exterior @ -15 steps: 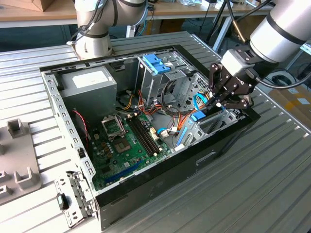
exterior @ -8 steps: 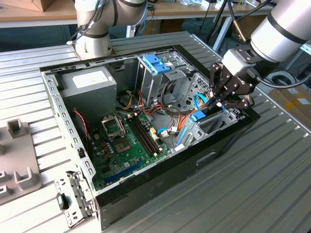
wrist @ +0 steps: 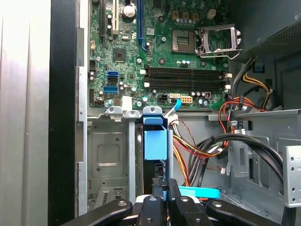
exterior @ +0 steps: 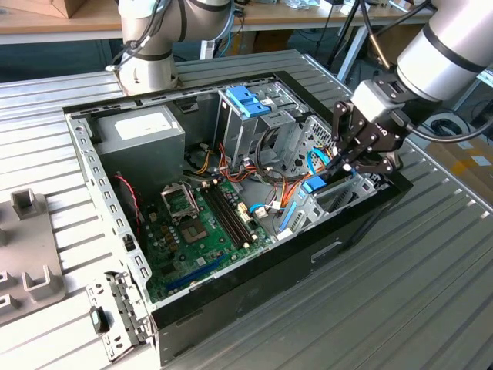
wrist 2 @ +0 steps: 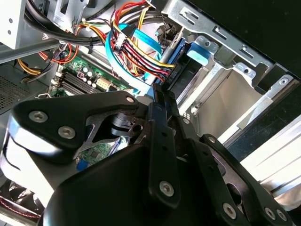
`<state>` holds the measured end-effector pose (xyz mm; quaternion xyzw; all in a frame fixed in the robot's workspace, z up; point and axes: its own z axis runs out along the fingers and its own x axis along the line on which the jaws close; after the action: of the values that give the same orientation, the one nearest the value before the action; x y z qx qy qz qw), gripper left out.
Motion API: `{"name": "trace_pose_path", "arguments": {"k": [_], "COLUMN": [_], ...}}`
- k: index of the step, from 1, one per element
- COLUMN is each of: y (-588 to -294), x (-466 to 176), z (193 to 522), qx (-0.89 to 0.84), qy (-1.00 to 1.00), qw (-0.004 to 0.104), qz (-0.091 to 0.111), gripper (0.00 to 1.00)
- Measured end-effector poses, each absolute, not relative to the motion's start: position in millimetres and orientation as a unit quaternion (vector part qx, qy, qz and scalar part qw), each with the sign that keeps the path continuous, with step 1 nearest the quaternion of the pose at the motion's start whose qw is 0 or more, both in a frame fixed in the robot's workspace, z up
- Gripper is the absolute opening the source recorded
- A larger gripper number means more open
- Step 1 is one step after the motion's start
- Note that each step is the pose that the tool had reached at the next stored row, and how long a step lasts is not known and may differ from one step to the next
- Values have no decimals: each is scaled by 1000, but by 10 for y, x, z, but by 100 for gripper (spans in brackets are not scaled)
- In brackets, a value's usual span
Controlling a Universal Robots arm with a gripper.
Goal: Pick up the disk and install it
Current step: 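Insert the second disk wire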
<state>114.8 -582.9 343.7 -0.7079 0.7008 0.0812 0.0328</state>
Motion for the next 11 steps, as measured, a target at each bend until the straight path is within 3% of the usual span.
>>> {"name": "trace_pose_path", "arguments": {"k": [11], "y": [-5833], "x": [1153], "z": [3353], "qx": [-708], "qy": [701], "qw": [32], "qz": [82], "gripper": [16]}}
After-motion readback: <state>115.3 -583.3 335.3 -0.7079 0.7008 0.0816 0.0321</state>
